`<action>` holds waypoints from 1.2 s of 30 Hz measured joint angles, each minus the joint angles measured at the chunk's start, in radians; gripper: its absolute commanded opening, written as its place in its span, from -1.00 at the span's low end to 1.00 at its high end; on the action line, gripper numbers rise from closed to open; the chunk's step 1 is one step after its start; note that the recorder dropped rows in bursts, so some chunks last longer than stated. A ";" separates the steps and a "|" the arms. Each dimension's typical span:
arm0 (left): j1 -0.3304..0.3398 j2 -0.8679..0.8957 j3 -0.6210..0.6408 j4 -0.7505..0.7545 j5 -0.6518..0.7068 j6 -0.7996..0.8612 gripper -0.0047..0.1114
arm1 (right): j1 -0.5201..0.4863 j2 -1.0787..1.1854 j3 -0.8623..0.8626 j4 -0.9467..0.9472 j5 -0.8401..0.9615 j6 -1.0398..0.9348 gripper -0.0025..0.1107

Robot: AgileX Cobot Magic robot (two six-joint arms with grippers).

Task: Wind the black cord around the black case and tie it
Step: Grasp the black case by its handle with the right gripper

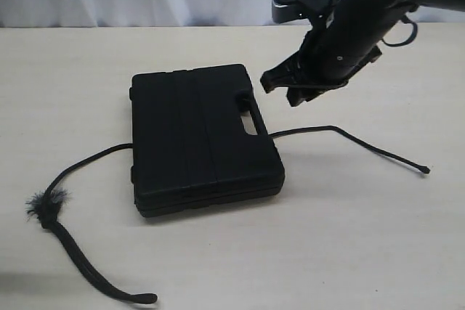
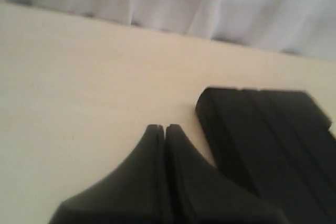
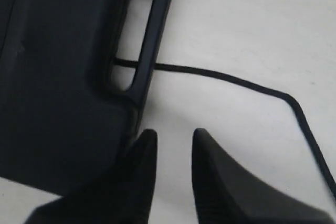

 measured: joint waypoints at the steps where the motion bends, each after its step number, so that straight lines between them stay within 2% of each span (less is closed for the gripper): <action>1: -0.002 0.042 -0.008 0.006 0.020 0.003 -0.92 | 0.002 0.027 -0.022 0.009 -0.007 0.002 -0.24; 4: -0.039 0.145 -0.018 0.008 0.057 0.025 -0.92 | 0.002 0.100 -0.081 0.017 -0.025 0.002 -0.13; 10: -0.170 0.241 -0.029 0.022 0.079 0.058 -0.92 | 0.002 0.213 -0.162 0.068 -0.069 -0.036 -0.14; 14: -0.218 0.253 -0.029 0.036 0.079 0.062 -0.92 | 0.002 0.282 -0.205 0.084 -0.075 -0.053 -0.14; 23: -0.222 0.254 -0.029 0.039 0.060 0.064 -0.92 | 0.002 0.401 -0.271 0.086 -0.089 -0.058 -0.14; 34: -0.222 0.254 -0.029 0.039 0.051 0.064 -0.92 | 0.002 0.449 -0.273 0.101 -0.144 -0.058 -0.14; 36: -0.222 0.254 -0.029 0.039 0.050 0.066 -0.92 | 0.002 0.453 -0.273 0.105 -0.146 -0.056 -0.20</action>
